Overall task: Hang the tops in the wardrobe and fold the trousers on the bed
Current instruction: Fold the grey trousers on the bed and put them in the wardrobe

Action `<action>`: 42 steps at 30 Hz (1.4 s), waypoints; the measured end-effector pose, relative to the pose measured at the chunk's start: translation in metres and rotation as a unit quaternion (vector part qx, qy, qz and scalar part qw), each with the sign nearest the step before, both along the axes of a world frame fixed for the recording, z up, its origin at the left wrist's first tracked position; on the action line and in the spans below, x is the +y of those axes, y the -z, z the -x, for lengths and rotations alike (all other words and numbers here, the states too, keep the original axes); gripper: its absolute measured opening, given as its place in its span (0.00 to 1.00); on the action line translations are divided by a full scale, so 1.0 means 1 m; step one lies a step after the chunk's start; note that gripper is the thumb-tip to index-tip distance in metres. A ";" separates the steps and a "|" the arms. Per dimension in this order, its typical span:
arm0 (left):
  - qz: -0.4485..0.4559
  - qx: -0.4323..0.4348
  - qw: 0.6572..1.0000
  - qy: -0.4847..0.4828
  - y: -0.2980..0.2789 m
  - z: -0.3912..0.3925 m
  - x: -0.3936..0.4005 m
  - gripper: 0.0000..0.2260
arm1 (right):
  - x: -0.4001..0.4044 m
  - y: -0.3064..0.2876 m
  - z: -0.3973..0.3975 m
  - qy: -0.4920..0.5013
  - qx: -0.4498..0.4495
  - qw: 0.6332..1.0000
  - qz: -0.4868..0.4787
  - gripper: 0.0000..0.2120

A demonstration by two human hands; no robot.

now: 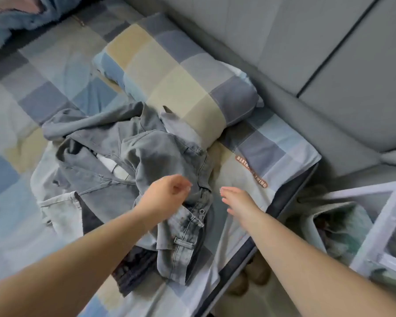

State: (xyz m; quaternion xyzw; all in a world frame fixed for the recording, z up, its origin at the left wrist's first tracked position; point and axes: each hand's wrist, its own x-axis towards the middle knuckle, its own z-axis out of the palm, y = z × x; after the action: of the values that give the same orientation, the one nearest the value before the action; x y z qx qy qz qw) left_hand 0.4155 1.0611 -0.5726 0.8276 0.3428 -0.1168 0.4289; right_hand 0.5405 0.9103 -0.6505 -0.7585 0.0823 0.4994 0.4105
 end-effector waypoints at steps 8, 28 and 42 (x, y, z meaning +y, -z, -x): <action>-0.105 -0.012 0.988 0.108 0.088 -0.071 0.032 0.10 | 0.053 0.122 -0.026 0.110 0.091 0.988 -0.057 0.18; 0.044 0.095 0.964 0.246 -0.095 -0.089 0.119 0.33 | 0.078 -0.100 -0.013 -0.307 -0.240 0.858 -0.333 0.17; -0.159 -0.066 0.971 0.165 -0.304 0.083 0.101 0.19 | 0.082 -0.265 0.103 -0.185 -0.183 0.857 -0.444 0.14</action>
State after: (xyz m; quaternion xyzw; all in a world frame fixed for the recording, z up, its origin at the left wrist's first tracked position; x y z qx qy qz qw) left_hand 0.3321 1.1620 -0.2683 0.9360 0.1867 -0.0749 0.2887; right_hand 0.4373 0.9924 -0.3850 -0.5744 -0.3666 0.4016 0.6118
